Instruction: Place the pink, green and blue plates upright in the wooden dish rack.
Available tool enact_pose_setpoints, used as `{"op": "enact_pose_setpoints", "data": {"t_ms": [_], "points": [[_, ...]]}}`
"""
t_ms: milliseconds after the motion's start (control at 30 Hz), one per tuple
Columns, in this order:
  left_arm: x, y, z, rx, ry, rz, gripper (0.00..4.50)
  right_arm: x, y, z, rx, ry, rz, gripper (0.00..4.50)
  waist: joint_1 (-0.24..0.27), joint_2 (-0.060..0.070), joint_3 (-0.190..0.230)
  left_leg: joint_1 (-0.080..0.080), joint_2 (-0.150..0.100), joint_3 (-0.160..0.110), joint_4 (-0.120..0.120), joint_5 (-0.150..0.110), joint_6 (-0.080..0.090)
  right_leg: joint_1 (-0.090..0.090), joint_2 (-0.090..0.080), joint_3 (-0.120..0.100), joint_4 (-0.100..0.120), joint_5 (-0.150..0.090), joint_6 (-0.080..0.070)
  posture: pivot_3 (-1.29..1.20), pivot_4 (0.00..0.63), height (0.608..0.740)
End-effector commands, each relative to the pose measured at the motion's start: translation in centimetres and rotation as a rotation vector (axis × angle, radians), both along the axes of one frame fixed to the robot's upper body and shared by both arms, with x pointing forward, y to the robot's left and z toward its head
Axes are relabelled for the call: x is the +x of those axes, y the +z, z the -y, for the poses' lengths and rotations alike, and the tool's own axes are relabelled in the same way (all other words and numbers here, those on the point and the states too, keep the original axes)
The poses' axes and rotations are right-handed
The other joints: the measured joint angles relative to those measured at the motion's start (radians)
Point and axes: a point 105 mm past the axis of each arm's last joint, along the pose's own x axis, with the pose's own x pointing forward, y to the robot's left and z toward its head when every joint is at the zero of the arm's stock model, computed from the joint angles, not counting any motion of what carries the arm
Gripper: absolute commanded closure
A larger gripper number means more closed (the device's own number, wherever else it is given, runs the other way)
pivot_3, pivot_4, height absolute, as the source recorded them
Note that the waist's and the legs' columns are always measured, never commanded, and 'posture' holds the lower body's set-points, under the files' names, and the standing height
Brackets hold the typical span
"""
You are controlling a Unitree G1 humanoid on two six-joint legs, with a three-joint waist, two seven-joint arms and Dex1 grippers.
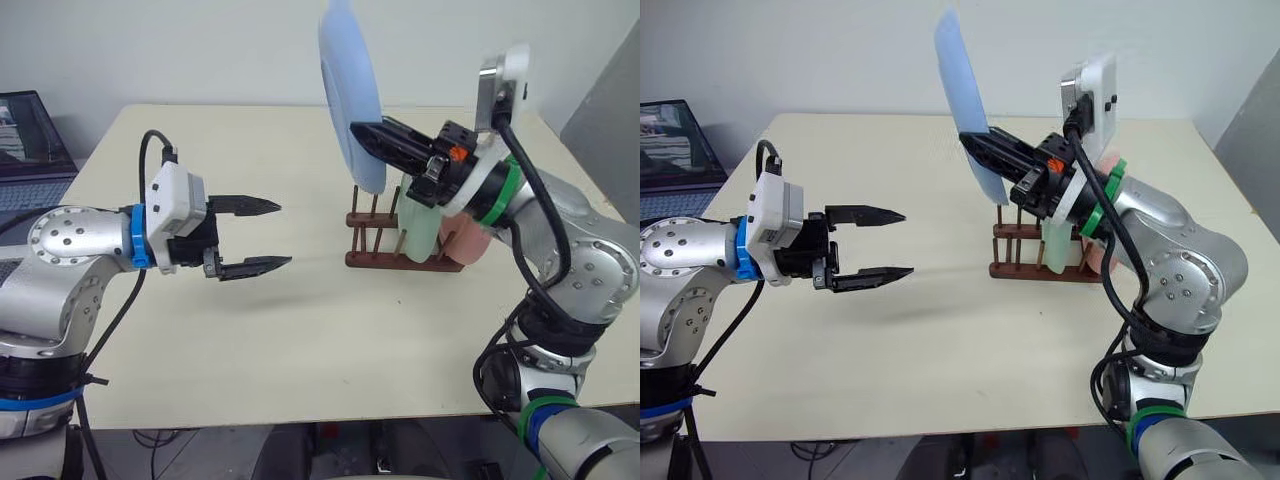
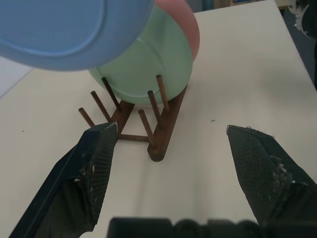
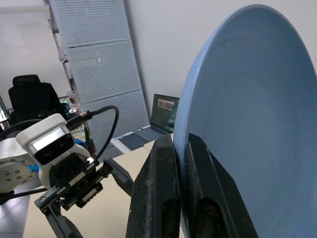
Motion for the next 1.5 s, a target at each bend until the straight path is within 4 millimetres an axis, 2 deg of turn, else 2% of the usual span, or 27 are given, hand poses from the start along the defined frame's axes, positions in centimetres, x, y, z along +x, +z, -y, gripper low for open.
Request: {"op": "enact_pose_setpoints", "data": {"t_ms": [33, 267, 500, 867, 967, 1100, 1367, 1500], "points": [[-0.2, 0.9, 0.7, -0.005, -0.045, 0.033, 0.64, 0.1, -0.2, 0.2, 0.065, -0.047, -0.046, 4.50, -0.001, 0.000, 0.000, 0.000, 0.000, 0.000, 0.000, 0.000, 0.000, 0.000, 0.000, 0.000, 0.000, 0.000, 0.000, 0.00, 0.150, 0.740], [0.1, 1.0, 1.2, -0.003, -0.063, 0.043, 0.64, 0.9, -1.8, -0.3, 0.122, -0.103, -0.156, 4.50, -0.010, 0.000, 0.000, 0.000, 0.000, 0.001, 0.000, 0.000, 0.000, 0.000, 0.002, 0.000, 0.001, 0.001, 0.002, 0.00, 0.150, 0.740], [0.4, 1.4, 1.1, -0.014, -0.043, 0.062, 0.64, 1.5, -2.9, 0.2, 0.096, -0.156, -0.198, 4.50, -0.016, 0.000, 0.000, 0.000, 0.000, 0.000, 0.000, 0.001, 0.001, 0.000, 0.004, 0.001, 0.000, 0.001, 0.003, 0.00, 0.150, 0.740], [0.6, 1.7, 1.7, -0.027, -0.056, 0.073, 0.64, 2.6, -3.9, 0.4, 0.109, -0.201, -0.284, 4.50, -0.019, 0.000, 0.000, 0.000, 0.001, 0.000, 0.000, 0.001, 0.001, 0.000, 0.006, 0.002, 0.000, 0.001, 0.003, 0.00, 0.150, 0.740], [0.7, 1.7, 1.7, -0.028, -0.057, 0.076, 0.64, 3.3, -4.3, 0.7, 0.088, -0.258, -0.312, 4.50, -0.020, 0.000, 0.000, 0.000, 0.001, 0.000, 0.000, 0.001, 0.001, 0.000, 0.006, 0.002, 0.000, 0.001, 0.003, 0.00, 0.150, 0.740], [0.7, 1.5, 1.6, -0.026, -0.054, 0.078, 0.61, 3.7, -4.0, 1.3, 0.040, -0.317, -0.275, 3.44, -0.019, 0.000, 0.000, 0.000, 0.001, 0.000, 0.000, 0.001, 0.001, 0.001, 0.006, 0.002, 0.000, 0.001, 0.003, 0.00, 0.150, 0.740], [0.9, 1.5, 1.5, -0.033, -0.049, 0.084, 0.61, 2.7, -1.9, 1.3, -0.114, -0.354, -0.069, 0.63, -0.021, 0.000, 0.000, 0.000, 0.003, 0.000, 0.000, 0.001, 0.002, 0.000, 0.007, 0.002, 0.000, 0.001, 0.003, 0.00, 0.150, 0.740], [1.0, 1.4, 1.4, -0.032, -0.043, 0.079, 0.61, 1.3, 0.9, 0.9, -0.147, -0.303, 0.123, 0.63, -0.021, 0.000, 0.000, 0.000, 0.003, 0.001, 0.000, 0.001, 0.002, 0.000, 0.007, 0.003, 0.000, 0.001, 0.003, 0.00, 0.150, 0.740]]}}
